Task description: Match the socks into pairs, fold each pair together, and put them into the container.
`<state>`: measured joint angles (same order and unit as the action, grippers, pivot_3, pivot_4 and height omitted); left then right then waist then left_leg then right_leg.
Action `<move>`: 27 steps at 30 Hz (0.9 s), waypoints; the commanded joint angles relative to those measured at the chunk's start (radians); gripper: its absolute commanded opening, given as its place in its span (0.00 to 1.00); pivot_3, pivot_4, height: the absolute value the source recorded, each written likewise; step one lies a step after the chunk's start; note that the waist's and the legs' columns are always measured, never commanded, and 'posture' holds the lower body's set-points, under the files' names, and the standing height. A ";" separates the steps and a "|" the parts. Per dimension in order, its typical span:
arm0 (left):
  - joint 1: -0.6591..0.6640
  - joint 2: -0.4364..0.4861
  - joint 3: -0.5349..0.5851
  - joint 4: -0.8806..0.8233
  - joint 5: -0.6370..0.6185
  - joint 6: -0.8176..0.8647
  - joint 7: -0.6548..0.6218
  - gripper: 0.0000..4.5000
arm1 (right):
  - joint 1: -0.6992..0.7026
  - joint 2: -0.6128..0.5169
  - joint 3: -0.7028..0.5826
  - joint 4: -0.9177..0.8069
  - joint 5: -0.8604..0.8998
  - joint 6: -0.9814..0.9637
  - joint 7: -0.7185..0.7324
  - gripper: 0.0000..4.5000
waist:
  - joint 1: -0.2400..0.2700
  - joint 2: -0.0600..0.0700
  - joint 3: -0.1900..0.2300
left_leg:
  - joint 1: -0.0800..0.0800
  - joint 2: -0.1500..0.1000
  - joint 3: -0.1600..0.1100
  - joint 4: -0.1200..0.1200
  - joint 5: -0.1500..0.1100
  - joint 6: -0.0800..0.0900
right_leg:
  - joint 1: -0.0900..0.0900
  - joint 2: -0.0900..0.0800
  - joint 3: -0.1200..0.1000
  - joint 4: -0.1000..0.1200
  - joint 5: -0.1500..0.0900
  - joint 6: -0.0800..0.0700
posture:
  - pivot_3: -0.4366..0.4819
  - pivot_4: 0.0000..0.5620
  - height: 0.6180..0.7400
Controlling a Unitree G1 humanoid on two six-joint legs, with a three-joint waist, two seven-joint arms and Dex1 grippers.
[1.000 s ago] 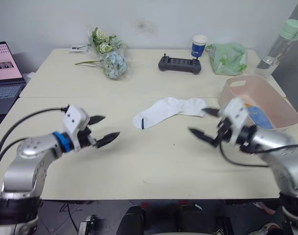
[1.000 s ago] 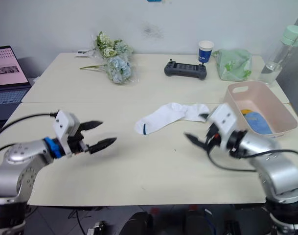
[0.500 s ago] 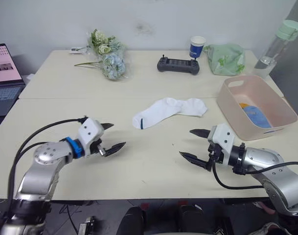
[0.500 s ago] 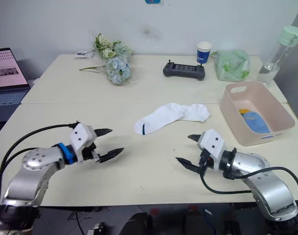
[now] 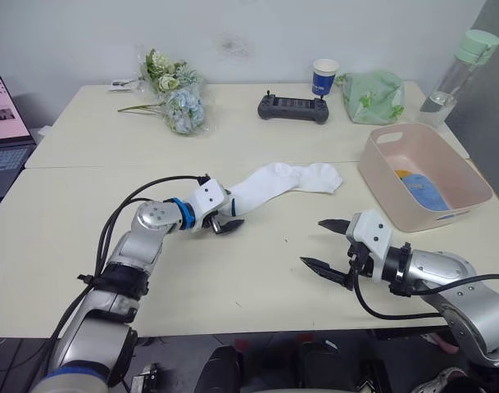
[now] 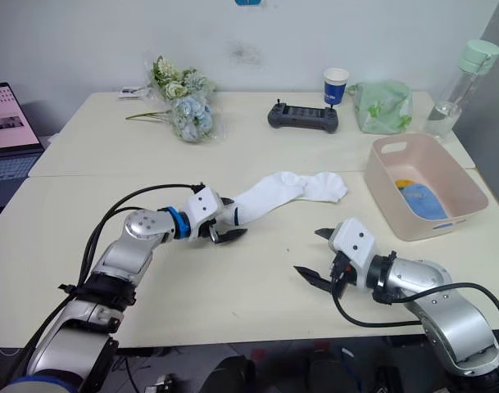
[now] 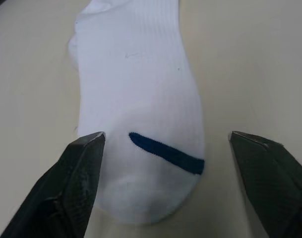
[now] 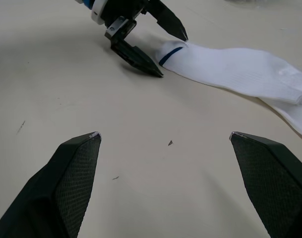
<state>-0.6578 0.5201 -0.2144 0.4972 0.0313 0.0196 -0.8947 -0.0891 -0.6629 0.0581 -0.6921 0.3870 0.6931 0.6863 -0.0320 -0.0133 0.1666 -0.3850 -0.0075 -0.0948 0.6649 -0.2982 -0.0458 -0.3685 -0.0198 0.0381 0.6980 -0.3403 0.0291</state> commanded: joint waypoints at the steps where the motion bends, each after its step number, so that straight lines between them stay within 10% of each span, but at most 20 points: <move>1: -0.045 -0.005 -0.030 0.088 0.046 -0.006 -0.010 0.66 | 0.000 0.014 -0.033 -0.053 0.042 0.020 -0.024 1.00 | 0.000 0.000 0.000 | 0.000 0.000 0.000 0.000 0.000 0.000 | 0.000 0.000 0.000 0.000 0.000 0.000 | 0.48 0.27 1.00; 10: -0.054 0.018 -0.031 0.088 0.040 -0.046 -0.080 0.02 | -0.019 0.028 -0.028 -0.020 0.047 0.008 -0.056 1.00 | -0.003 0.000 0.000 | 0.001 0.000 0.000 0.000 0.000 0.000 | 0.000 0.000 0.000 0.001 0.000 0.000 | 0.48 0.27 1.00; 27: 0.343 0.293 0.120 -0.509 -0.232 0.188 -0.340 0.00 | -0.373 -0.006 0.378 0.568 -0.626 -0.749 -0.039 1.00 | -0.023 0.000 0.000 | 0.001 0.002 -0.001 0.000 0.000 0.000 | -0.002 0.001 0.002 0.001 0.000 0.000 | 0.48 0.27 1.00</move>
<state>-0.3177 0.7997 -0.1299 0.0354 -0.1726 0.1950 -1.2348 -0.4327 -0.6678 0.4177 -0.1745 -0.1714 0.0489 0.6561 -0.0547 -0.0136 0.1663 -0.3845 -0.0062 -0.0951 0.6645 -0.2981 -0.0459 -0.3709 -0.0191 0.0397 0.6993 -0.3403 0.0290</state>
